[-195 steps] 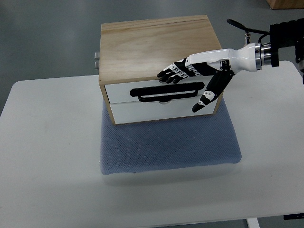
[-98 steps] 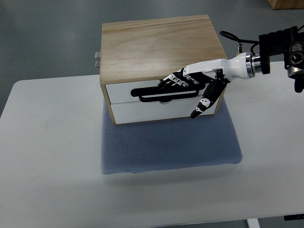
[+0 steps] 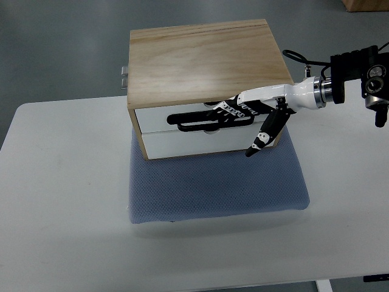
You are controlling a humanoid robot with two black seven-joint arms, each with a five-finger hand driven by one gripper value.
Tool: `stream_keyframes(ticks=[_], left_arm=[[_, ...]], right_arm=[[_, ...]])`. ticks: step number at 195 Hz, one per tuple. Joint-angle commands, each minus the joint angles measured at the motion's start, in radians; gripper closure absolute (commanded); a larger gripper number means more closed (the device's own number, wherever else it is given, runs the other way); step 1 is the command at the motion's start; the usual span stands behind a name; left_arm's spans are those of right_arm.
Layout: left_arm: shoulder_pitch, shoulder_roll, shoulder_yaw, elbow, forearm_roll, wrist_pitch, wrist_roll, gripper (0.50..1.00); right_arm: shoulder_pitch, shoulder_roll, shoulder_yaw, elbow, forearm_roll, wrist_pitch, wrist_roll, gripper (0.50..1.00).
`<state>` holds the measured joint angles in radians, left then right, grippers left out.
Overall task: Open wood drawer with right hand
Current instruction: 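Hook the right hand fingers around the upper drawer's black handle, then pull the upper drawer handle toward the robot with the right hand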
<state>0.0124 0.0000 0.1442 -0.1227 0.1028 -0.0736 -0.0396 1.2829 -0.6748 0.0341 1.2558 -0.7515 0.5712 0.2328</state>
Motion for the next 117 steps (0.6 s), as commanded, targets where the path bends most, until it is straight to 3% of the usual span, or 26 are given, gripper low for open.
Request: stream_keyframes(ticks=[1,117], left_arm=[[0.000,0.000,0.000,0.000,0.000,0.000,0.000,0.500],[0.000,0.000,0.000,0.000,0.000,0.000,0.001,0.500]], right_arm=[[-0.001,0.001,0.001,0.002,0.003,-0.001,0.000,0.556],[0.015,-0.017,-0.040,0.102,0.012,0.012,-0.003,0.556]])
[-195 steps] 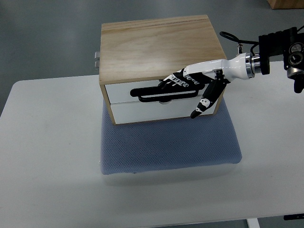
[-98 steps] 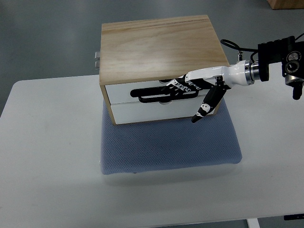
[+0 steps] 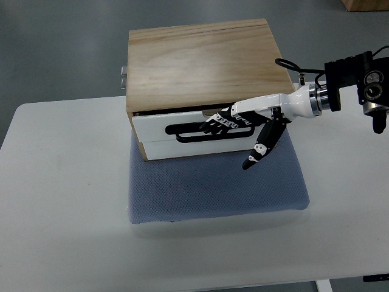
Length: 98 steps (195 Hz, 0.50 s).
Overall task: Open wood drawer with right hand
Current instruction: 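Pull the upper drawer handle toward the robot with the right hand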
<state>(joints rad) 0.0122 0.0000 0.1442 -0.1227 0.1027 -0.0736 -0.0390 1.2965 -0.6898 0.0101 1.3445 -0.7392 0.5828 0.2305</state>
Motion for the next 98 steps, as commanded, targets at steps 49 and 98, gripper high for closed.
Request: stream_keyframes(ticks=[49,98], left_arm=[[0.000,0.000,0.000,0.000,0.000,0.000,0.001,0.500],[0.000,0.000,0.000,0.000,0.000,0.000,-0.001,0.500]], right_arm=[[0.010,-0.027,-0.024,0.056,0.001,0.002,0.000,0.556],[0.023,-0.043,-0.047,0.081,0.001,0.002,0.001,0.556]])
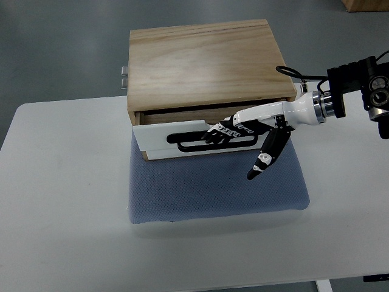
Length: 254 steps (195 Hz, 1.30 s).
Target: Open wood drawer with right hand
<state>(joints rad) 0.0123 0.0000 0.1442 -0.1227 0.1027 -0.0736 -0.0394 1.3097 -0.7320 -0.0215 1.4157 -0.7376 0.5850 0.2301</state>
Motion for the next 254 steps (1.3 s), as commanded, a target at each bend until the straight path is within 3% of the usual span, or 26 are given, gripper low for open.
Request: stream_keyframes(ticks=[1,254], left_arm=[[0.000,0.000,0.000,0.000,0.000,0.000,0.001,0.500],[0.000,0.000,0.000,0.000,0.000,0.000,-0.001,0.500]], right_arm=[[0.011,-0.001,-0.017,0.011,0.000,-0.002,0.002,0.556],[0.020,-0.086,-0.041,0.154,0.000,0.026,0.000,0.556]])
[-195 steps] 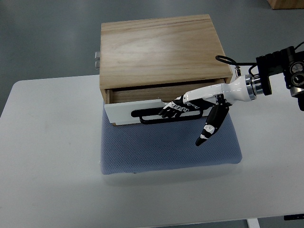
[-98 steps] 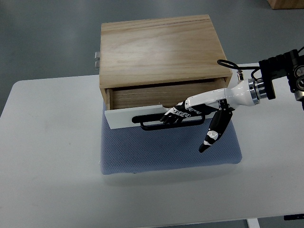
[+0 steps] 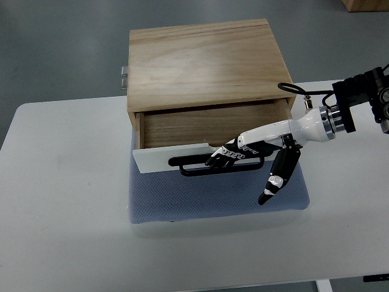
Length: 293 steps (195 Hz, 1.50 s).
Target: Open wood drawer with right hand
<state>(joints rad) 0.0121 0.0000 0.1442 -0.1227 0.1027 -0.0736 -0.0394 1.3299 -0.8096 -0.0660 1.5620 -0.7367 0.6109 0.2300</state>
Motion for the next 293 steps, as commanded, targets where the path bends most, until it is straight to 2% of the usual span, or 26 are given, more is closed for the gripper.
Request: stream_keyframes(ticks=[1,98,145,168,201,231,257,293], left_arm=[[0.000,0.000,0.000,0.000,0.000,0.000,0.001,0.500],[0.000,0.000,0.000,0.000,0.000,0.000,-0.001,0.500],[0.000,0.000,0.000,0.000,0.000,0.000,-0.001,0.500],[0.000,0.000,0.000,0.000,0.000,0.000,-0.001,0.500],[0.000,0.000,0.000,0.000,0.000,0.000,0.001,0.500],[0.000,0.000,0.000,0.000,0.000,0.000,0.001,0.500],[0.000,0.000,0.000,0.000,0.000,0.000,-0.001,0.500],[0.000,0.000,0.000,0.000,0.000,0.000,0.001,0.500]], right_arm=[[0.000,-0.008,0.003,0.007,0.000,0.000,0.000,0.556],[0.109,-0.037,0.014,0.009,0.079,0.000,-0.005,0.556],[0.213,-0.083,0.021,-0.014,0.299,0.000,-0.103,0.556],[0.218,-0.097,0.080,-0.074,0.361,0.000,-0.104,0.556],[0.183,-0.140,0.196,-0.203,0.402,0.000,-0.095,0.556],[0.078,-0.115,0.330,-0.375,0.539,0.000,-0.090,0.556],[-0.061,0.000,0.489,-0.580,0.619,0.000,-0.081,0.556],[-0.224,0.181,0.727,-0.864,0.695,-0.105,-0.077,0.558]])
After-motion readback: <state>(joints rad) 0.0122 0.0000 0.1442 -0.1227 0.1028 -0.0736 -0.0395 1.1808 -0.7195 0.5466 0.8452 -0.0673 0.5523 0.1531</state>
